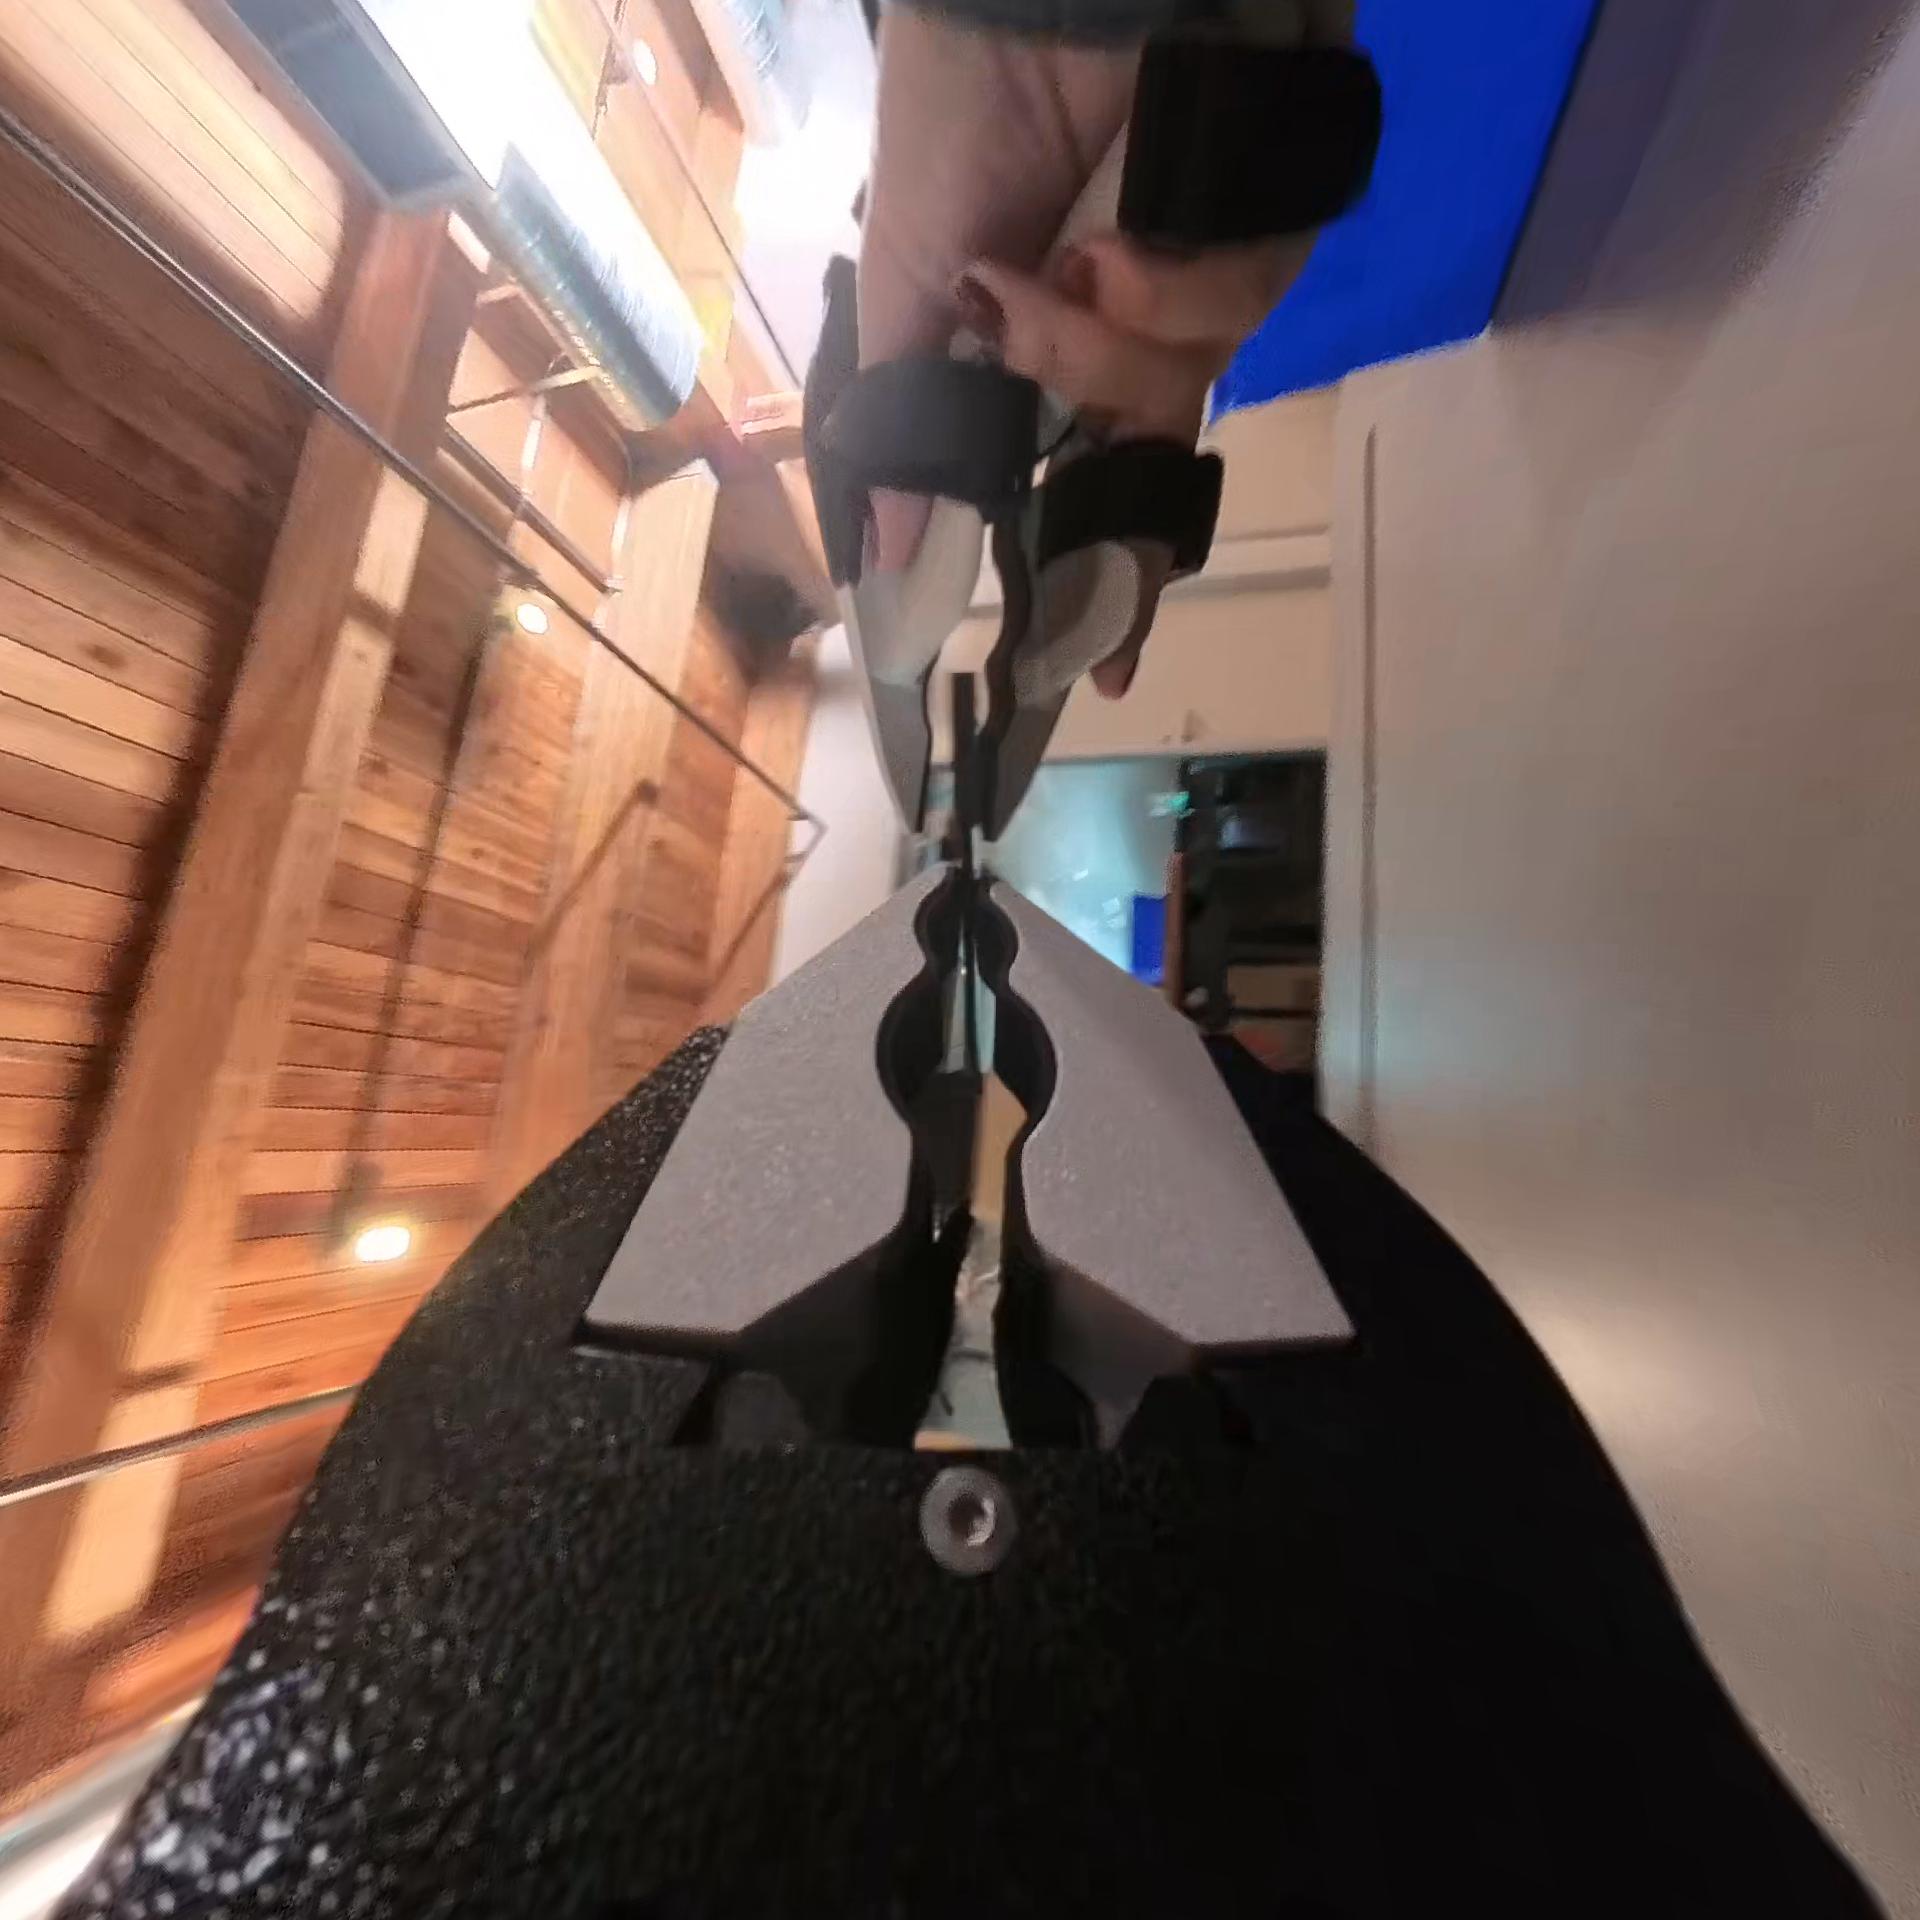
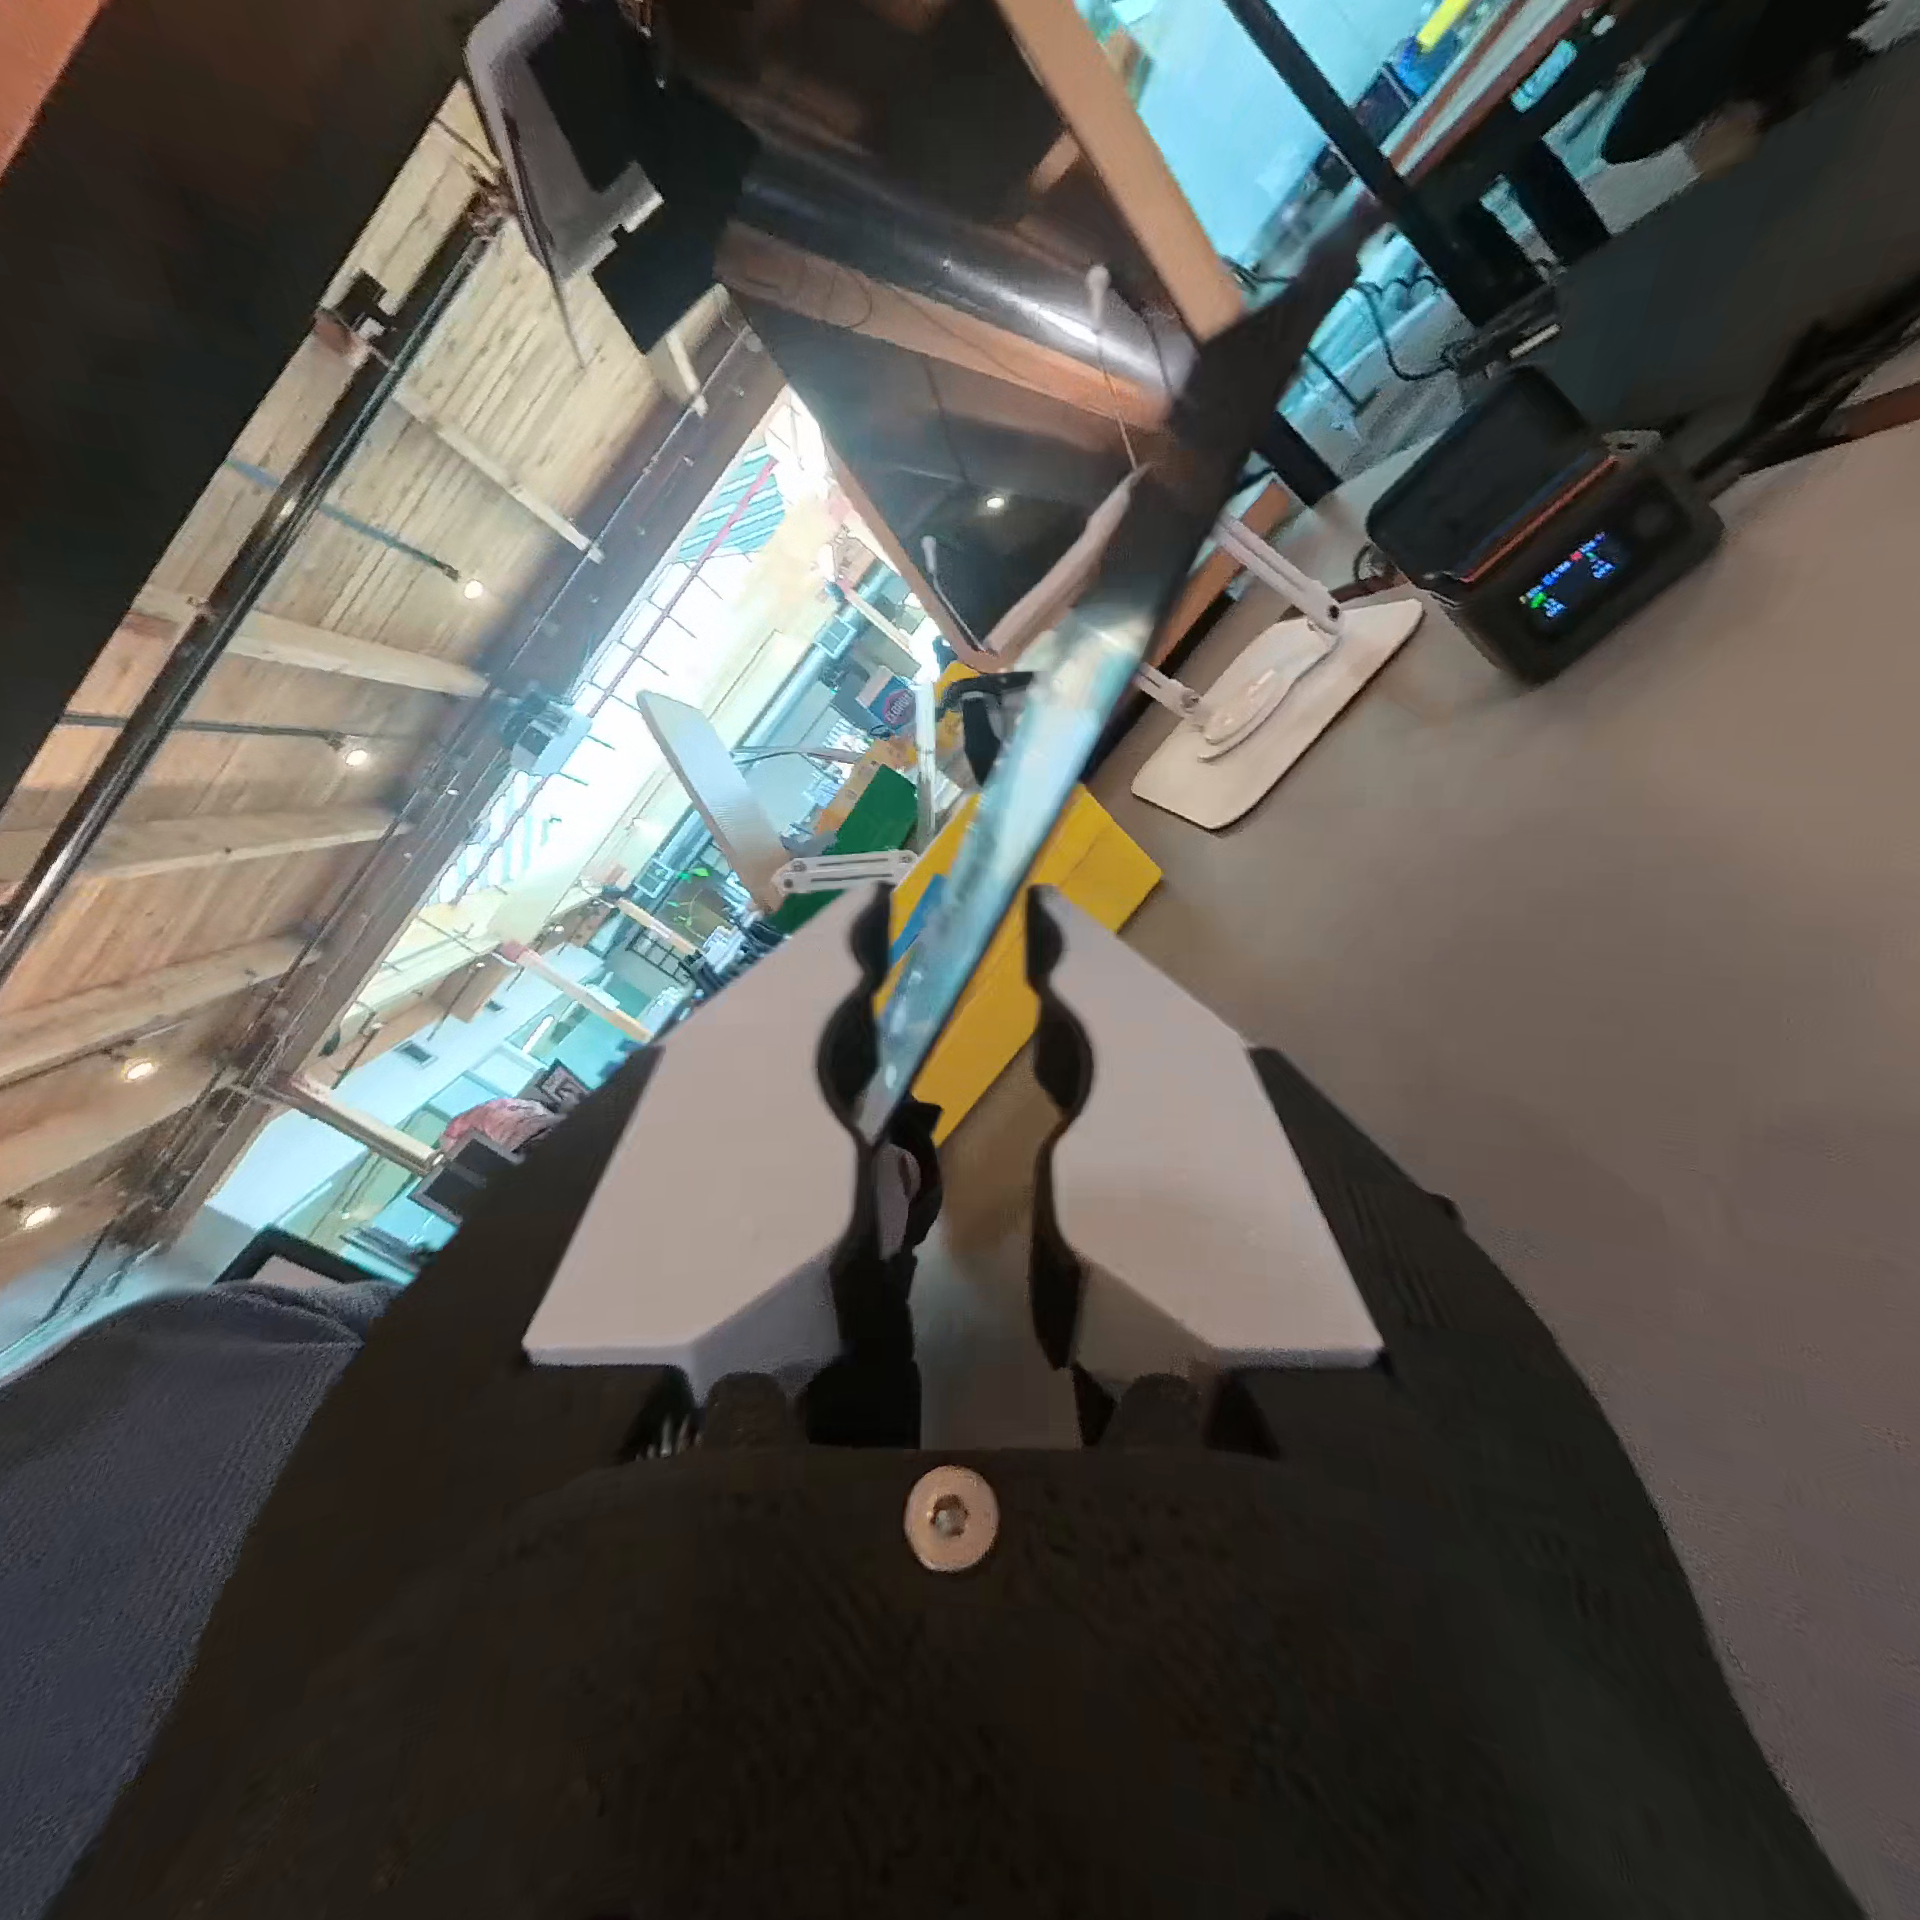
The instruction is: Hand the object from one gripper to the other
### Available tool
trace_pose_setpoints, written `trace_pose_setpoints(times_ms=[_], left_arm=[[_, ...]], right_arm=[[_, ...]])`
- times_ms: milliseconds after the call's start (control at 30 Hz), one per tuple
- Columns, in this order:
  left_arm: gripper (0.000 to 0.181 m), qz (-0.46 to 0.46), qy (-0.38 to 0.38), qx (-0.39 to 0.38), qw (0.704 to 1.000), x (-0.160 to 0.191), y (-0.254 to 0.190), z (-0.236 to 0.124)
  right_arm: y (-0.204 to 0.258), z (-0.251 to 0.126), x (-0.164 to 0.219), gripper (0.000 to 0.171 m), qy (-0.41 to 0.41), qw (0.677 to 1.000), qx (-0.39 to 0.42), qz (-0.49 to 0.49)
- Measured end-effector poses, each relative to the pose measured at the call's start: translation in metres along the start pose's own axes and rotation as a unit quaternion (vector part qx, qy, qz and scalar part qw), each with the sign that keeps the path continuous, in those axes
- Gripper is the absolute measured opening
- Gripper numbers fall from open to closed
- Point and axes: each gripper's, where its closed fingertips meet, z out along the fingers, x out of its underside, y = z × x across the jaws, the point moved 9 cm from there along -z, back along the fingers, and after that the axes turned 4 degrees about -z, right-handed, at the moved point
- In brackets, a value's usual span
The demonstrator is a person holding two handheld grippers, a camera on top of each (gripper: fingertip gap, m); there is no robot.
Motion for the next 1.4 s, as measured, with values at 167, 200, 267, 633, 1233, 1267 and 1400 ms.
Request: trace_pose_setpoints(times_ms=[167,200,267,633,1233,1267,1400], left_arm=[[0.086,-0.35,0.007,0.109,0.93,0.015,-0.008,0.009],[0.1,-0.437,0.012,0.124,0.891,0.023,-0.003,0.011],[0.102,-0.588,0.019,0.151,0.795,0.043,0.008,0.016],[0.098,-0.948,-0.081,0.277,0.137,0.113,0.012,0.02],[0.0,-0.922,-0.203,0.172,0.282,0.113,-0.007,0.01],[0.0,-0.919,-0.216,0.164,0.285,0.111,-0.009,0.01],[0.0,-0.918,-0.26,0.132,0.27,0.107,-0.009,0.008]], right_arm=[[-0.007,-0.015,-0.003,0.0,-0.017,0.996,0.027,-0.088],[-0.004,-0.018,-0.006,0.0,-0.016,0.989,0.051,-0.14],[0.003,-0.021,-0.009,0.0,-0.011,0.955,0.115,-0.273],[0.044,0.013,0.055,0.0,0.076,0.346,0.209,-0.912],[0.039,0.013,0.036,0.065,-0.031,0.896,0.044,-0.441],[0.033,0.018,0.034,0.064,-0.04,0.941,0.003,-0.335],[0.009,0.042,0.049,0.063,0.032,0.983,-0.016,-0.18]])
